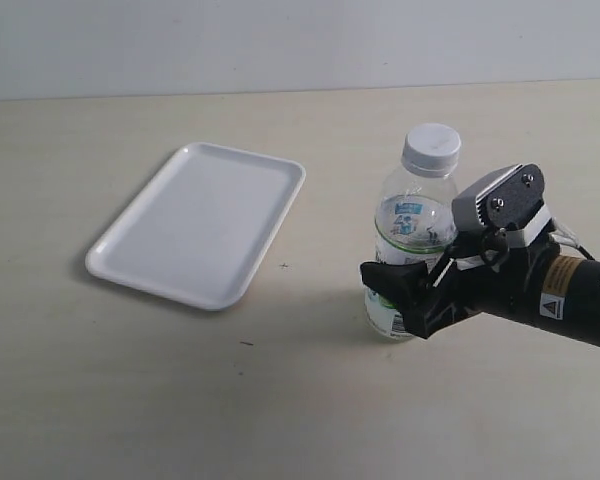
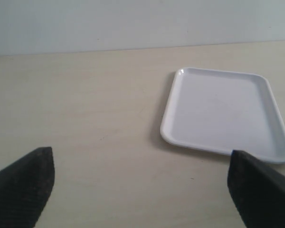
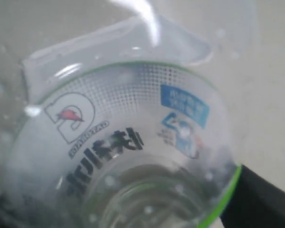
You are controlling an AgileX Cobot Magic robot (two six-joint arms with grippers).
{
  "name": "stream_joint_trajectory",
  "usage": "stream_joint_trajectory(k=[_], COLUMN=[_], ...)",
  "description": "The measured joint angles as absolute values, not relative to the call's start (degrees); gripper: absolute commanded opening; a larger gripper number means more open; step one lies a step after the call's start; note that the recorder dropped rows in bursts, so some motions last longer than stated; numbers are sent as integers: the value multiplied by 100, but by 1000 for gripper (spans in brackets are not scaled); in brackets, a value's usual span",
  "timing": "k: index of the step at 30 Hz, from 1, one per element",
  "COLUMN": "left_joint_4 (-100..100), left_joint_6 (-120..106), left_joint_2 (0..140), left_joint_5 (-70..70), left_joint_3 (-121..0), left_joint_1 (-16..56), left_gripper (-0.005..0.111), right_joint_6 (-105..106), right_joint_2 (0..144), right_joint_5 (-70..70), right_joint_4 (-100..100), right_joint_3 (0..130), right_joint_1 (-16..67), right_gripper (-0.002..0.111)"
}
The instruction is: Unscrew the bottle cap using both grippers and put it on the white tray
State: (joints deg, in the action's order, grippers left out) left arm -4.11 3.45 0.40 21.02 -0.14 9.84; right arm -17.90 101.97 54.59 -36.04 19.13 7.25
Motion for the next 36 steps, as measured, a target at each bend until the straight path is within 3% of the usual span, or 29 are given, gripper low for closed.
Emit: stream_joint_trajectory(k=[5,14,27,36], left_joint_4=[-411,-411,-411,-563], left_joint_6=[345,345,345,268], left_joint_2=[40,40,40,40], left_joint_5=[2102,2102,2102,1960], left_joint_3=[-14,-14,-14,-14], left_joint_1=[984,984,984,984], left_gripper=[94,94,94,94], right_joint_6=[-1818,-1833,-3988,-4495], right_joint_2=[10197,10215,10224,10224], right_joint_5=[5499,5320,4311,3858], right_joint_4=[-3615,-3937,-6715,-7808], right_joint_3=[1913,2239,4086,4291], right_joint_1=[725,725,725,725], right_gripper=[0,0,0,0])
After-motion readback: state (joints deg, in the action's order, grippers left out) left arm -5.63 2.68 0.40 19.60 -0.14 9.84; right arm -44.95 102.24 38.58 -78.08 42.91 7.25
